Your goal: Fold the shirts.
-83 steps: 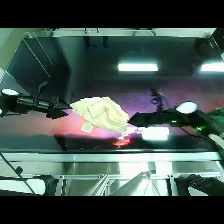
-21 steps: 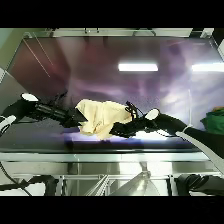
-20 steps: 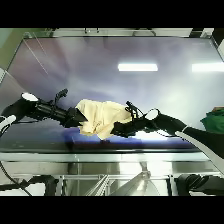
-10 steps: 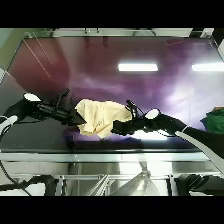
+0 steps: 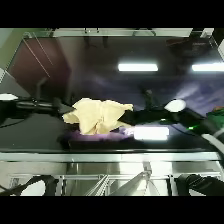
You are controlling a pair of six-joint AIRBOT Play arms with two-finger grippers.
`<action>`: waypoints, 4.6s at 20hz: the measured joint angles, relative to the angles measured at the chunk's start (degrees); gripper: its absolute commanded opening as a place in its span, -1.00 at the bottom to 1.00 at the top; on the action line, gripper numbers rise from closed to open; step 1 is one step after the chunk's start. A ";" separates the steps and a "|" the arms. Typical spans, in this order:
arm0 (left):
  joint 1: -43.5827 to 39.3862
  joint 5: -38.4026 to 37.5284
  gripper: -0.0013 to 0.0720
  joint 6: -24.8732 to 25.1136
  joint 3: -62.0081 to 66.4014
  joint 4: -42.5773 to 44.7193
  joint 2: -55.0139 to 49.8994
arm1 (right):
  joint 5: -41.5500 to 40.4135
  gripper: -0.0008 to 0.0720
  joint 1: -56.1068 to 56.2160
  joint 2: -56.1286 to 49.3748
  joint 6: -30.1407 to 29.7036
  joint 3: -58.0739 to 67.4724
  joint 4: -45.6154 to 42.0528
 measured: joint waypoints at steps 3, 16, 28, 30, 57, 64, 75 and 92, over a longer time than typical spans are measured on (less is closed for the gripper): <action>7.87 -4.48 -0.91 0.24 4.81 -8.55 8.20 | 3.15 -0.93 -9.14 11.34 -0.07 3.26 -1.16; 28.37 -16.50 -0.91 -6.99 33.38 -31.76 23.89 | 13.35 -0.94 -51.52 38.40 -7.61 30.67 -2.71; 0.94 -1.20 -0.01 -2.93 34.07 -7.37 -21.33 | -0.74 -0.10 -34.88 -3.82 -24.02 17.59 3.43; 1.66 -3.32 -0.01 -5.44 42.47 -7.19 -28.26 | -1.11 -0.10 -34.69 -8.48 -24.90 20.61 2.89; 19.34 -5.03 0.85 -9.49 -4.96 23.08 -9.84 | 10.88 -0.93 -37.00 -12.90 -15.98 -11.54 -12.20; 14.47 2.03 0.69 -10.54 -9.92 24.79 -9.51 | 10.64 -0.93 -36.04 -12.00 -17.68 -11.61 -9.79; 5.99 6.12 -0.92 -0.55 -6.86 13.11 -16.59 | 17.66 -0.93 -38.64 -9.03 -18.34 -11.41 -9.29; 28.96 -24.61 -0.90 -4.55 25.07 -52.92 22.95 | 27.91 -0.93 -66.71 28.06 -20.06 33.03 26.71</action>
